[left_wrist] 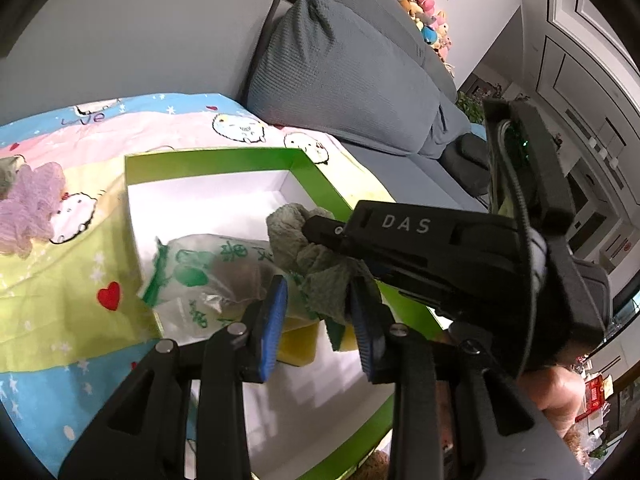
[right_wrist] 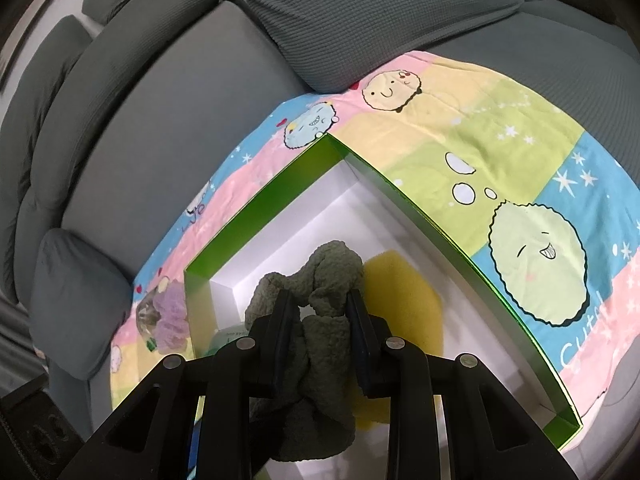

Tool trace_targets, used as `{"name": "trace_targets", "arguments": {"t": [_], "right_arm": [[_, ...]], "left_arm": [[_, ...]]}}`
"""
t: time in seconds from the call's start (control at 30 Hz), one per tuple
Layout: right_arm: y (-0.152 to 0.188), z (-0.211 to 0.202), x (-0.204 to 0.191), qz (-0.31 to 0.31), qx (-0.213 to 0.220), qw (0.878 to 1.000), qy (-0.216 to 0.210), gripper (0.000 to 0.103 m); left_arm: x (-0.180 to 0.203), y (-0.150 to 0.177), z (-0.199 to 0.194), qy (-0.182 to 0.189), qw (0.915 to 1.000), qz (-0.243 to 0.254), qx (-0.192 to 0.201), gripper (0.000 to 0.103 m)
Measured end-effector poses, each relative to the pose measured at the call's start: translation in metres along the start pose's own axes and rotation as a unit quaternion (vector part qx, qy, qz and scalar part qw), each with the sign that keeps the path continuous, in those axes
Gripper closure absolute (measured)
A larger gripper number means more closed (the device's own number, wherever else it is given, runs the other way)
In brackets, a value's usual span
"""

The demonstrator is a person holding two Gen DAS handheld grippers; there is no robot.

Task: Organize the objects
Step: 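Lower the scrunchie into the white box and open the right tool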

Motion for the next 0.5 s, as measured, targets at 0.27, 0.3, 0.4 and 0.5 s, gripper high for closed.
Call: {"name": "trace_targets", "arguments": {"t": [0.27, 0.3, 0.4, 0.5], "right_arm": [[-0.008, -0.015, -0.002, -0.004, 0.035, 0.999, 0.001, 0.07], [-0.009, -0.018, -0.003, -0.003, 0.04, 0.999, -0.004, 0.065], [-0.01, -0.025, -0.007, -0.006, 0.053, 0.998, -0.02, 0.057], [-0.009, -0.032, -0.015, -0.016, 0.065, 0.997, -0.028, 0.05]], "left_arm": [[-0.011, -0.006, -0.027, -0.042, 0.9988, 0.019, 0.019, 0.053], [-0.015, -0.007, -0.031, -0.046, 0.9985, 0.018, 0.023, 0.049], [-0.026, -0.009, -0.044, -0.06, 0.9976, 0.012, 0.031, 0.043], [-0.037, -0.01, -0.056, -0.082, 0.9958, 0.016, 0.036, 0.037]]}}
Point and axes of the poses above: each gripper's, at about its wrist camera, not at the fingertips, and z roughly the way its jaws point, x to its right, y to its underside, the point moved 2 cm from there along z, roughly the way its jaws point, and after that the axes turned 13 degrees about x, right-handed, at the moved point
